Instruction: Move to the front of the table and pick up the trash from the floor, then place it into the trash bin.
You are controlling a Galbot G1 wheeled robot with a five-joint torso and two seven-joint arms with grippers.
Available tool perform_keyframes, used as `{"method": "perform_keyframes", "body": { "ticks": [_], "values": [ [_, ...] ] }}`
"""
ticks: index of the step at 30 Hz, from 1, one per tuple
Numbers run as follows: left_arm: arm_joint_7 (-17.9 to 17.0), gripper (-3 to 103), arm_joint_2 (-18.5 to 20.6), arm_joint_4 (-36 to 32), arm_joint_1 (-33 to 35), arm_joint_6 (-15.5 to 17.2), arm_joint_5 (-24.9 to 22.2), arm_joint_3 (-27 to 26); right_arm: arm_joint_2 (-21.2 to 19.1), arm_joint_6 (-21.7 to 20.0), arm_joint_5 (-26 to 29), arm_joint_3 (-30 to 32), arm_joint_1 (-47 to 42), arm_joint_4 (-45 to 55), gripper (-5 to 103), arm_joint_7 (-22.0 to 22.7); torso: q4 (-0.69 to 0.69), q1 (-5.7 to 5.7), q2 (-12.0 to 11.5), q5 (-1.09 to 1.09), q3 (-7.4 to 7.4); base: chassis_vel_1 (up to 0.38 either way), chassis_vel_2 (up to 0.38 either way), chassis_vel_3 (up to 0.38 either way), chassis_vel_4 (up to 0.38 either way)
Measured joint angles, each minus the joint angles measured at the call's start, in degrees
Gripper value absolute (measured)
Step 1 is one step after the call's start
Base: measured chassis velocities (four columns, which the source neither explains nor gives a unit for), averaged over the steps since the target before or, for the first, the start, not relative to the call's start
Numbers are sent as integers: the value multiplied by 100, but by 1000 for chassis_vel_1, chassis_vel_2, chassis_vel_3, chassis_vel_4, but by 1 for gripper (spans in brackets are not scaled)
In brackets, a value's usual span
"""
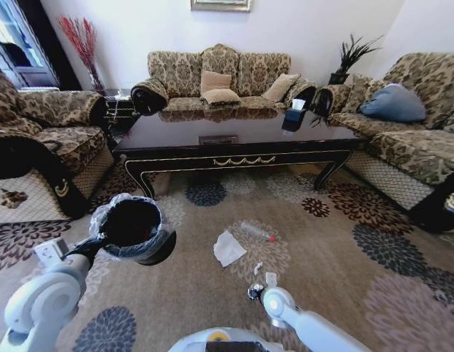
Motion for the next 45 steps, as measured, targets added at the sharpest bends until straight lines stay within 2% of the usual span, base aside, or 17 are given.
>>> {"method": "perform_keyframes", "body": {
  "ticks": [5, 9, 10, 13, 18, 20, 21, 25, 27, 29, 33, 34, 37, 42, 45],
  "values": [
    [4, 3, -20, 9, 6, 0, 119, 184, -293, 123, -304, -44, 466, 680, 53, -266, 1, 0, 1, 0, 0, 0, 0, 0, 0],
    [6, 3, -23, 52, -21, 0, 226, 377, -685, 503, -737, -279, 1323, 1259, 53, -995, 0, 0, 1, -1, 0, 0, 0, 0, 0],
    [6, 3, -23, 52, -21, 0, 226, 377, -685, 503, -737, -279, 1323, 1259, 53, -995, 0, 0, 1, -1, 0, 0, 0, 0, 0],
    [6, 3, -25, 66, -50, 0, 273, 495, -968, 792, -1161, -569, 2242, 1539, 53, -1650, 2, 0, 1, -2, 0, 0, 0, 0, 0],
    [7, 3, -11, 106, -80, 0, 332, 631, -1058, 896, -911, -1012, 3301, 1870, 53, -1980, 0, 0, 2, -1, 0, 0, 0, 0, 0],
    [9, 3, 2, 124, -108, 0, 332, 691, -1023, 1098, -905, -1416, 3967, 1930, 53, -2278, -1, 0, 1, -1, 0, 0, 0, 0, 0],
    [9, 3, 2, 124, -108, 0, 332, 691, -1023, 1098, -905, -1416, 3967, 1930, 53, -2278, -1, 0, 1, -1, 0, 0, 0, 0, 0],
    [44, 3, 20, 165, -227, 0, 331, 790, -631, 1718, -1173, -2199, 5067, 1632, 53, -3190, 2, 0, 1, -1, 1, 0, 0, 0, 0],
    [58, 3, 21, 183, -264, 0, 331, 816, -499, 1809, -1206, -2306, 5186, 1520, 53, -3337, 2, 0, 2, -1, 0, 0, 0, 0, 0],
    [92, 3, 28, 249, -359, 0, 331, 875, -162, 1988, -1277, -2594, 5410, 1227, 53, -3536, 2, 0, 1, -2, 1, 0, 0, 0, 0],
    [105, 3, 45, 324, -464, 0, 331, 893, 180, 2193, -1411, -2973, 5595, 873, 53, -3658, -2, 0, 1, -3, 1, 0, 0, 0, 0],
    [112, 3, 45, 344, -491, 0, 315, 870, 418, 2304, -1511, -3204, 5678, 651, 53, -3723, -1, 1, 1, -2, 1, 0, 0, 0, 0],
    [113, 3, 61, 391, -544, 0, 302, 824, 782, 2426, -1659, -3554, 5752, 341, 53, -3771, 3, 1, 1, -2, 1, 0, 0, 0, 0],
    [154, 3, 91, 481, -588, 0, 302, 802, 1137, 2482, -1852, -3830, 5744, 87, 53, -3779, 1, 0, 1, -2, 1, 0, 0, 0, 0],
    [161, 3, 94, 503, -600, 0, 302, 802, 1209, 2508, -1905, -3870, 5734, 30, 53, -3779, 0, 0, 1, -2, 0, 0, 0, 0, 0]
  ]
}}
